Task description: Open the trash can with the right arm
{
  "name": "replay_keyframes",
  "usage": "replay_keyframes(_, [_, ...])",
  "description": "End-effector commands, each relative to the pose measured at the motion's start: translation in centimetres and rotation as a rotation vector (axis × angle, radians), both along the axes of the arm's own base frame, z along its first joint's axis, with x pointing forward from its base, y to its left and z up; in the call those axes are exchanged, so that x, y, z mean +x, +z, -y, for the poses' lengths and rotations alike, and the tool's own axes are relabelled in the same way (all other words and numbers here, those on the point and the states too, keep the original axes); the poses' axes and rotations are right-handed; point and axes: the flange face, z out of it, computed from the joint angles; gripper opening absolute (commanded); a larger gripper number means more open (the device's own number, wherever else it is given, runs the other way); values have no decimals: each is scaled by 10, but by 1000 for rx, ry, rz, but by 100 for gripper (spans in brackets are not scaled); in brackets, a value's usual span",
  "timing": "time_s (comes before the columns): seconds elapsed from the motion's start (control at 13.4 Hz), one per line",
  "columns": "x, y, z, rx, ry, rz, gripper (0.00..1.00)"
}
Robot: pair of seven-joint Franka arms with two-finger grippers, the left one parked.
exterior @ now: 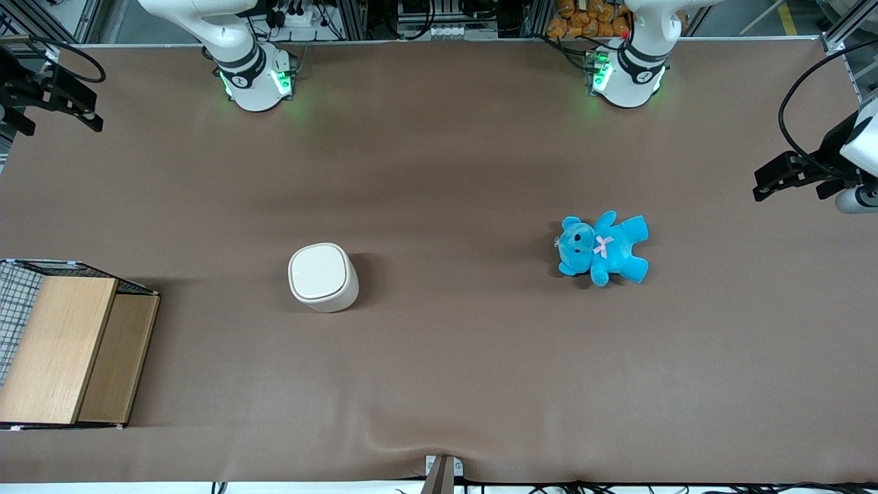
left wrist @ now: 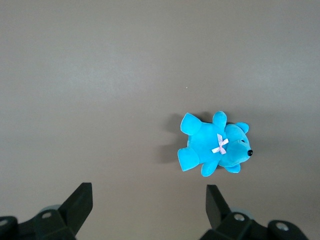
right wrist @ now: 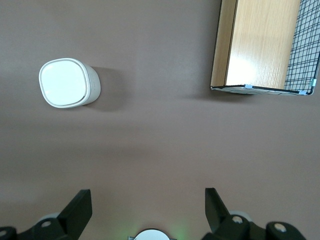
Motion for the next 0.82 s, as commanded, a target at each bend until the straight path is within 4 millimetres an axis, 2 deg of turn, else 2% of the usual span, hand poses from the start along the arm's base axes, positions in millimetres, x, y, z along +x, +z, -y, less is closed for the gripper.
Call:
replay_keyframes(0.0, [-4, 2, -2, 8, 2, -6, 100])
replay_keyframes(0.15, [-3, 3, -2, 7, -2, -1, 100])
replay_keyframes(0.3, [9, -11, -8, 13, 10, -20, 100])
replay_keyframes(0.45, [19, -23, -27, 54, 33, -35, 100])
replay_keyframes(0.67, [48, -59, -49, 48, 40, -48, 100])
replay_keyframes(0.75, [58, -72, -59, 44, 56, -49, 92])
